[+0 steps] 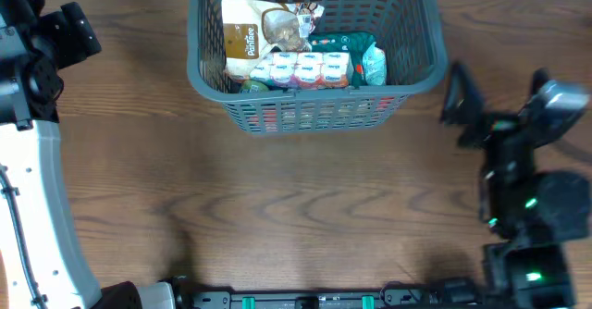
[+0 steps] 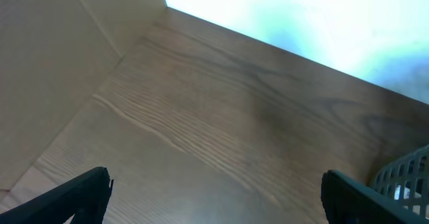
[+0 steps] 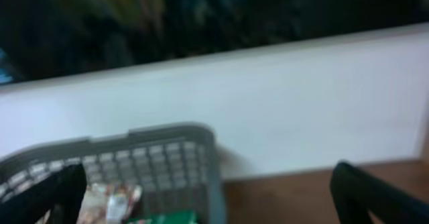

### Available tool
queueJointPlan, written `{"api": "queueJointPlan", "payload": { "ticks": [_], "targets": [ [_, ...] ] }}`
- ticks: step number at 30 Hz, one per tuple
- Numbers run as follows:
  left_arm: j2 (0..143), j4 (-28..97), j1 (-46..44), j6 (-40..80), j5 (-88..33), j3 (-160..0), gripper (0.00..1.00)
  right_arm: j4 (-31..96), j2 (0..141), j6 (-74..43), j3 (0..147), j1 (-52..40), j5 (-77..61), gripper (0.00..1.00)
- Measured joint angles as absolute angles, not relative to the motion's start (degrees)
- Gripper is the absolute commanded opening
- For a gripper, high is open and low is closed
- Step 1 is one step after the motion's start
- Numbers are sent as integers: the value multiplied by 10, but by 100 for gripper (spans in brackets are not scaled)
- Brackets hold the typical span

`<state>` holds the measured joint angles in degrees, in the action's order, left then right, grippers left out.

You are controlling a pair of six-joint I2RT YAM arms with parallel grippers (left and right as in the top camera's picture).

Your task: Pack container

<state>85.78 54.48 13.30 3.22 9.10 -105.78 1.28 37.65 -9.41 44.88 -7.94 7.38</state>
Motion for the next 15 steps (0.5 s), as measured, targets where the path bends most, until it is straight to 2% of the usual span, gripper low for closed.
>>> {"api": "queueJointPlan", "payload": {
  "ticks": [4,8,15],
  "targets": [
    [858,545,133,32,91,-1058,98,-88,289,-94,278,-79,38,99],
    [858,545,133,32,91,-1058,98,-123,211,-87,179,-79,27,99],
    [858,545,133,32,91,-1058,98,-117,148,-59,127,-27,-11,99]
  ]
}}
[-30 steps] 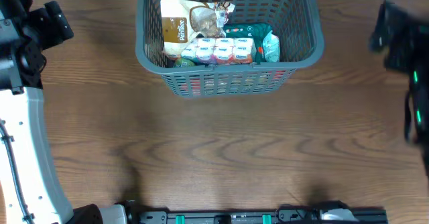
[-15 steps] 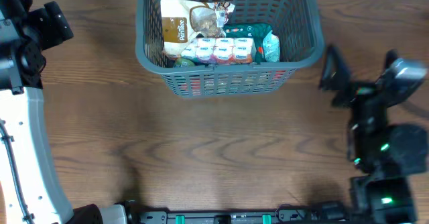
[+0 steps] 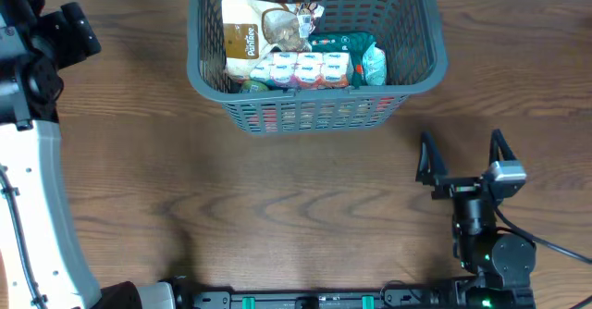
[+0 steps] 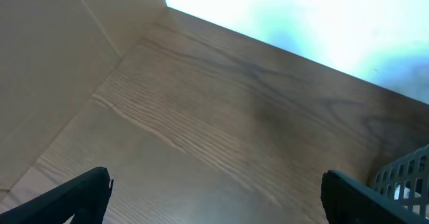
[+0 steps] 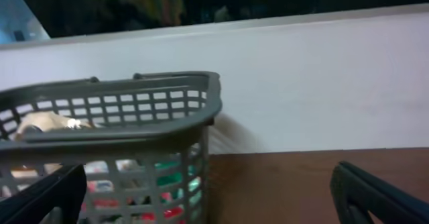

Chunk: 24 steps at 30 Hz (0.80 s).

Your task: Pack container

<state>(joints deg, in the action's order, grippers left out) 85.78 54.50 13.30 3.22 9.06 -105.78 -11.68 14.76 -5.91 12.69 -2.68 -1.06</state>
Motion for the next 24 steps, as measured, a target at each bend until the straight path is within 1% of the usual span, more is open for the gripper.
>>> {"api": "queueJointPlan", "payload": {
  "ticks": [3,11,16,24],
  "targets": [
    [858,545,133,32,91,-1058,99,-107,145,-44,127,-8,-28,99],
    [858,545,133,32,91,-1058,99,-94,130,-25,104,-5,-46,99],
    [858,545,133,32,91,-1058,99,-90,92,-28,68,-5,-47,99],
    [858,545,133,32,91,-1058,99,-88,78,-60,46,-5,-47,99]
  ]
}}
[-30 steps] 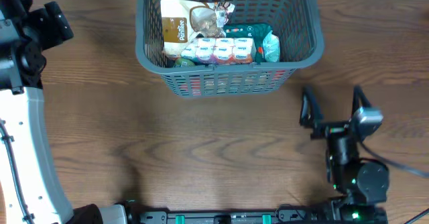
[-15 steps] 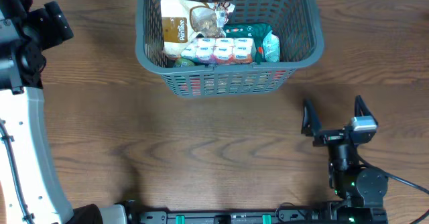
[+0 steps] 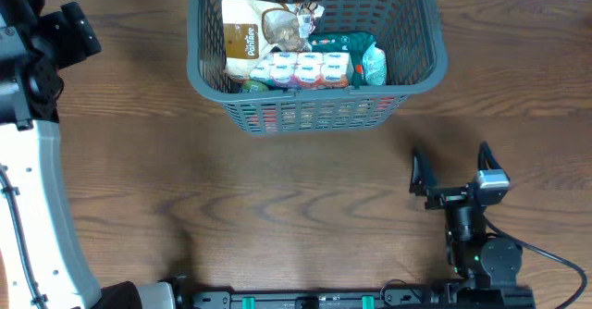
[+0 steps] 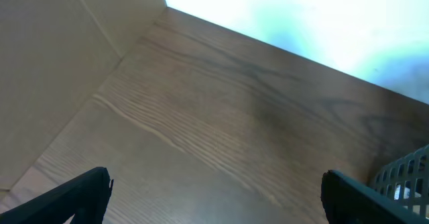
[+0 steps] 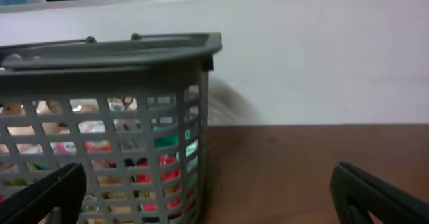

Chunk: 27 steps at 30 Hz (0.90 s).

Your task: Pack container

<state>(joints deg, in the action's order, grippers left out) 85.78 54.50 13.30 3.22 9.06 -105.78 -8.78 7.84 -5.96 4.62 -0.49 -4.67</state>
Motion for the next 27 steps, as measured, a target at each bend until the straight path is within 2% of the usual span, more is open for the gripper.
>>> {"api": "queueJointPlan", "payload": {
  "ticks": [12,27],
  "targets": [
    [858,545,133,32,91,-1058,99,-65,69,-101,39,-5,-28,99],
    [858,545,133,32,91,-1058,99,-29,32,-80,5,-5,-37,99]
  ]
}}
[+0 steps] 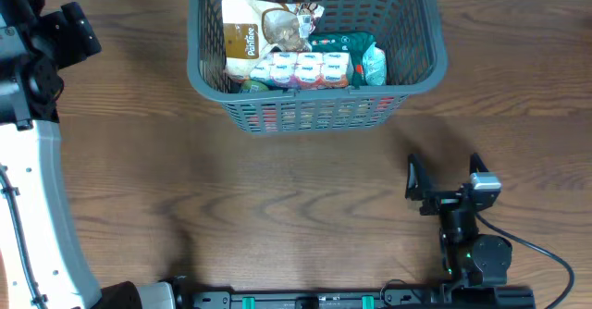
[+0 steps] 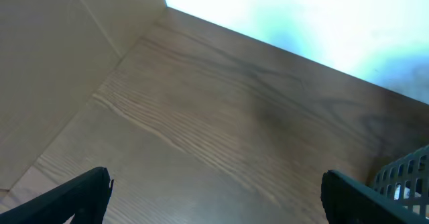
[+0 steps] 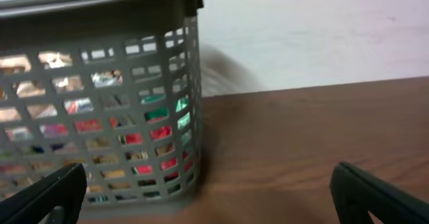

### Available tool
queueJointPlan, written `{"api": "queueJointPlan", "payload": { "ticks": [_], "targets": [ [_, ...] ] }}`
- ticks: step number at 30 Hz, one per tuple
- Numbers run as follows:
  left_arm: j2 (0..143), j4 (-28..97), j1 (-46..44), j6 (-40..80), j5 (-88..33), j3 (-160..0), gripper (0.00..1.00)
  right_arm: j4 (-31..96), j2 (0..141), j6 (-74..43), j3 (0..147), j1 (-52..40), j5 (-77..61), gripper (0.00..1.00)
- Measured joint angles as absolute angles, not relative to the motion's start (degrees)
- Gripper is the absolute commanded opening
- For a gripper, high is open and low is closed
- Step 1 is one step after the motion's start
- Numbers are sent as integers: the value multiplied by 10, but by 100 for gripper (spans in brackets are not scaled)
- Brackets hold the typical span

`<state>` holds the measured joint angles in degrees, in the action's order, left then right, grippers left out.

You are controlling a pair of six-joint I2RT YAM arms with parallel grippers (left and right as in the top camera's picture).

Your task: Pack container

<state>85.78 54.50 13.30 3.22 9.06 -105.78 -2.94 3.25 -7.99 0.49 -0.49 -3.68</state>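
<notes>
A grey slotted basket (image 1: 421, 31) stands at the far middle of the wooden table (image 1: 277, 198). Inside lie a tan and white pouch (image 1: 242, 33), a row of small white cups (image 1: 301, 68) and a green packet (image 1: 347, 43). My right gripper (image 1: 442, 178) sits low near the front right, open and empty, facing the basket wall (image 3: 100, 103). My left gripper (image 2: 214, 197) is open and empty over bare wood at the far left, with the basket corner (image 2: 405, 174) at its right.
The left arm's white body (image 1: 32, 207) runs along the table's left edge. A pale wall or board (image 2: 47, 70) stands to the left of the left gripper. Behind the basket a white wall (image 3: 315, 29) shows.
My right gripper has come slightly lower and nearer the front edge, and its view has tipped down onto the basket's side. The left arm is unchanged.
My right gripper was open and raised beside the basket's right side. Then it stood lower over the table in front of the basket's right corner, then nearer the front edge. Now it rests low there, open. The basket's contents and the left arm stayed as they were.
</notes>
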Motion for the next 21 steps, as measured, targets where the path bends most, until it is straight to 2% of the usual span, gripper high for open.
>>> {"api": "queueJointPlan", "payload": {
  "ticks": [10,21],
  "targets": [
    [858,545,133,32,91,-1058,99,-11,32,-8,5,-5,-58,99],
    [858,545,133,32,91,-1058,99,34,32,9,4,-5,-60,99]
  ]
}}
